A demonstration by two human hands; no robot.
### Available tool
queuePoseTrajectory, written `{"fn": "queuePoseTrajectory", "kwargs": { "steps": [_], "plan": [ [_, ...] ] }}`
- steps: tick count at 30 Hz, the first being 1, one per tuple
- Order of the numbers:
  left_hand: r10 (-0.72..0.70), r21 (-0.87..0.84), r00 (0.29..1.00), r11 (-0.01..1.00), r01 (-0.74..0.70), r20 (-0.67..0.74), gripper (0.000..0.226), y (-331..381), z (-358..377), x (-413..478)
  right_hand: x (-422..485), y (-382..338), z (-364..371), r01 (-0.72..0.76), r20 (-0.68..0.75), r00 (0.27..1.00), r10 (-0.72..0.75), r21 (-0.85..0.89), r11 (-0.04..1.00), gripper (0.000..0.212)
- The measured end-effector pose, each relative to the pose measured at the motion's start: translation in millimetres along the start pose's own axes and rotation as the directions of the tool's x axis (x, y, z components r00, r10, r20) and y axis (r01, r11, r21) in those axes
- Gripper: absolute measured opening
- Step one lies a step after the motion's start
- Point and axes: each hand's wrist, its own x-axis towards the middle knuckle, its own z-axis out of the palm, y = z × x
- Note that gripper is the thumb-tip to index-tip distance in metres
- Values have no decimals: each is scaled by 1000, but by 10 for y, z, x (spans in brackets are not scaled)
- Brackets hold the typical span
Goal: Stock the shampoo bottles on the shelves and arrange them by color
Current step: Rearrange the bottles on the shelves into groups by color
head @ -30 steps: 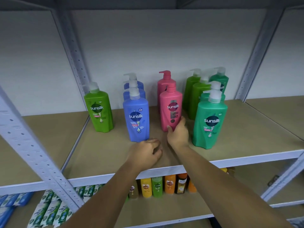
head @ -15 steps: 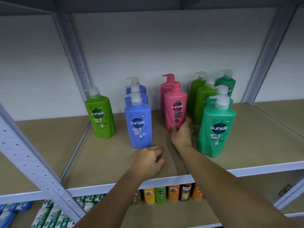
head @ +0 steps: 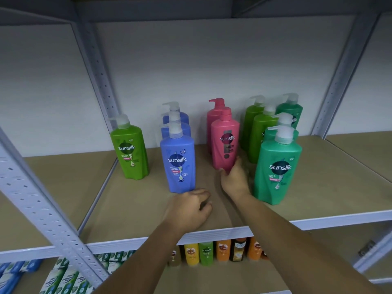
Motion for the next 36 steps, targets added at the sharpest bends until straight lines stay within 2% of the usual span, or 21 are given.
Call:
{"fn": "queuePoseTrajectory", "kwargs": {
  "steps": [4, 8, 10, 15, 18, 22, 26, 32, 36],
  "plan": [
    [-7, 16, 1000, 1000, 7, 3, 42, 34, -31, -20, -281, 98, -200, 174, 199, 969, -145, -141, 974, 68],
    [-10, 20, 1000, 1000, 10, 16, 45, 36, -52, -45, -538, 203, -424, 357, 292, 914, -281, -251, 900, 41],
    [-10, 4, 999, 1000, 10, 34, 43, 58, -72, -64, -652, 272, -545, 422, 336, 883, -327, -265, 867, 35],
    [16, -29, 997, 999, -14, 69, 41, 105, -124, -97, -885, 445, -804, 529, 412, 819, -401, -270, 804, 45],
    [24, -70, 997, 997, -19, 73, 39, 98, -131, -92, -1010, 515, -1007, 508, 383, 829, -408, -211, 835, 40],
    [40, -102, 997, 994, -34, 59, 33, 121, -109, -89, -1102, 659, -1265, 374, 245, 911, -332, -147, 916, 27],
    [70, -144, 996, 988, -60, 62, 38, 256, -89, -69, -1084, 742, -1431, 246, 114, 966, -232, -128, 961, 27],
    [91, -184, 991, 980, -71, 102, 49, 541, -2, 54, -965, 756, -1517, 140, 8, 990, -140, -28, 990, 18],
    [83, -260, 990, 964, -50, 118, 60, 763, 63, 167, -911, 780, -1595, 101, 9, 995, -101, 7, 995, 13]
  ]
}}
